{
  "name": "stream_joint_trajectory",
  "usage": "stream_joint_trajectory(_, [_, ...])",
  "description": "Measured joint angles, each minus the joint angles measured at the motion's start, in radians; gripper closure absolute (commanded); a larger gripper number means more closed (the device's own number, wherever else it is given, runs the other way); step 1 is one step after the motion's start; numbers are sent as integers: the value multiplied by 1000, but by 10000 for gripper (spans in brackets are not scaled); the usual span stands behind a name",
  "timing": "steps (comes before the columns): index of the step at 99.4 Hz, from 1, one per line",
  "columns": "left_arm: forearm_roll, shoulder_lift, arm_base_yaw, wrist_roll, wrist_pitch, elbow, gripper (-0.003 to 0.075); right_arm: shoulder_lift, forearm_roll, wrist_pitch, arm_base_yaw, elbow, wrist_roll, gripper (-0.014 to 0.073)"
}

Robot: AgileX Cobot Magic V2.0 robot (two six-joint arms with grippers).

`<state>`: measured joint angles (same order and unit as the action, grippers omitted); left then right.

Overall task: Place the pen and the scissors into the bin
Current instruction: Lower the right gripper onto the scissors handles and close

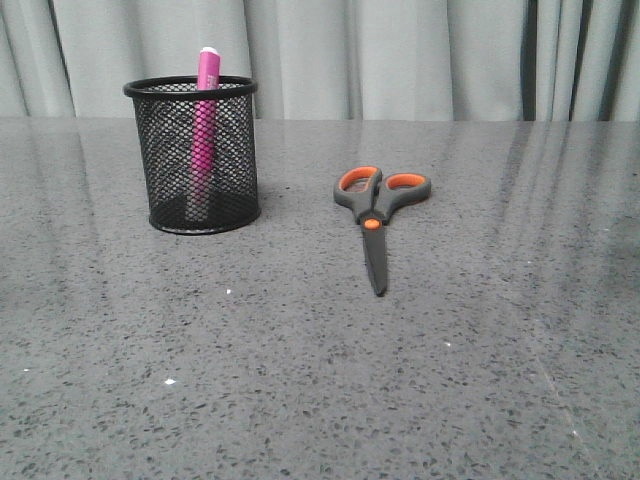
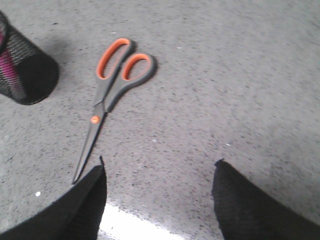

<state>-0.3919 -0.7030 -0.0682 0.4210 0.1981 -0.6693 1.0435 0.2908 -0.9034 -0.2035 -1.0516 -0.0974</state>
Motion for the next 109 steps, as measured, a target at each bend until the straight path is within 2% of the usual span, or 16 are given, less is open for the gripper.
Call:
stream_joint_trajectory(13, [0, 0, 0, 0, 0, 0, 741, 79, -106, -9, -132, -63, 92, 181])
stream_joint_trajectory(25, [0, 0, 0, 0, 0, 0, 742, 177, -262, -27, -275, -123, 244, 181])
stream_joint_trajectory(39, [0, 0, 0, 0, 0, 0, 741, 312, -405, -35, -381, -193, 398, 181])
stream_joint_trajectory(51, [0, 0, 0, 0, 0, 0, 742, 428, -419, -28, -405, -242, 456, 181])
stream_joint_trajectory(70, [0, 0, 0, 0, 0, 0, 741, 586, -383, -4, -407, -288, 467, 181])
stream_joint_trajectory(109, [0, 0, 0, 0, 0, 2, 741, 735, -360, 0, -407, -391, 470, 181])
